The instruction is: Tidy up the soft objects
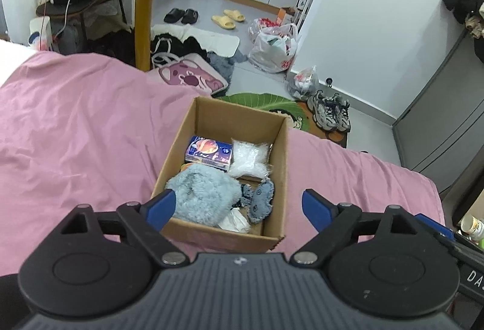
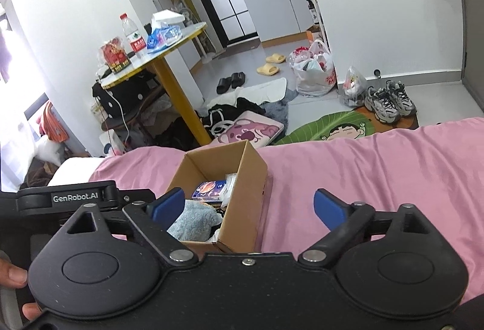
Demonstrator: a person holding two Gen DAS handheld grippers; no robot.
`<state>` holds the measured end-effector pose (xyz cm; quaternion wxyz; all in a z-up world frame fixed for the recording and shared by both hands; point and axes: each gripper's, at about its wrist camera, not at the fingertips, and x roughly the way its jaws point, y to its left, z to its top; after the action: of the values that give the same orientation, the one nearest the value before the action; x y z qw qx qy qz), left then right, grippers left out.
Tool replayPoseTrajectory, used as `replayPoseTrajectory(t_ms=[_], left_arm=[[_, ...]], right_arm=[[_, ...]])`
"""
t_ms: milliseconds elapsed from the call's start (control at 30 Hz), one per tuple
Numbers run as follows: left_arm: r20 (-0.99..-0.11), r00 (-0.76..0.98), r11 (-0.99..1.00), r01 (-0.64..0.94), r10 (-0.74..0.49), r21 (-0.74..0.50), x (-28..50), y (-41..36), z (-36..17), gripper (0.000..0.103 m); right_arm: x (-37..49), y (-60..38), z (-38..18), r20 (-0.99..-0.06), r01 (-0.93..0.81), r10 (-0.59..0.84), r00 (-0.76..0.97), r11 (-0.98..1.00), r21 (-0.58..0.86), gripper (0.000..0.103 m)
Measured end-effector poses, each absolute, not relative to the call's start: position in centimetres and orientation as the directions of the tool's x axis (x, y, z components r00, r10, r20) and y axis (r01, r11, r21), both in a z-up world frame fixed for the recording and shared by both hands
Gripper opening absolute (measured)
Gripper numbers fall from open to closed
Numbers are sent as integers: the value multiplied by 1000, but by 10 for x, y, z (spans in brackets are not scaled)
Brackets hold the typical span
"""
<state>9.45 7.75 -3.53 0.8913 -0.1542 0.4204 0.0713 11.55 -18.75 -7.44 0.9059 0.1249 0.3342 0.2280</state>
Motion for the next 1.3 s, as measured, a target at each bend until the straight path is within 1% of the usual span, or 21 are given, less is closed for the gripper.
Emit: replayPoseTrajectory(t_ms=[100, 333, 467, 667, 800, 867, 1300], left_arm=[[-762, 647, 948, -247, 7, -202, 86, 69, -27, 95], [-760, 649, 951, -255, 35, -174, 73, 58, -16, 101], [-758, 652, 955, -248, 39, -165, 67, 54, -9, 103], [-742, 669, 953, -252, 46, -168, 53, 50, 1, 103], [-739, 672, 955, -246, 43, -168, 43, 47, 5, 103], [-739, 673, 958, -237, 41, -163, 38, 45, 7, 103], [-719, 694, 964, -216, 39, -157, 0, 49, 19, 103]], right_arm=[[110, -196, -71, -541, -334, 502, 675, 861, 384, 94], [97, -211, -63, -523, -341, 507, 685, 858, 384, 103], [91, -215, -58, -528, -326, 473, 705, 878, 351, 103], [81, -228, -54, -518, -322, 472, 714, 877, 356, 103], [76, -236, -48, -519, -313, 493, 698, 862, 398, 103], [71, -237, -45, -517, -317, 491, 701, 864, 390, 103], [48, -241, -42, -550, -341, 488, 678, 871, 353, 103]])
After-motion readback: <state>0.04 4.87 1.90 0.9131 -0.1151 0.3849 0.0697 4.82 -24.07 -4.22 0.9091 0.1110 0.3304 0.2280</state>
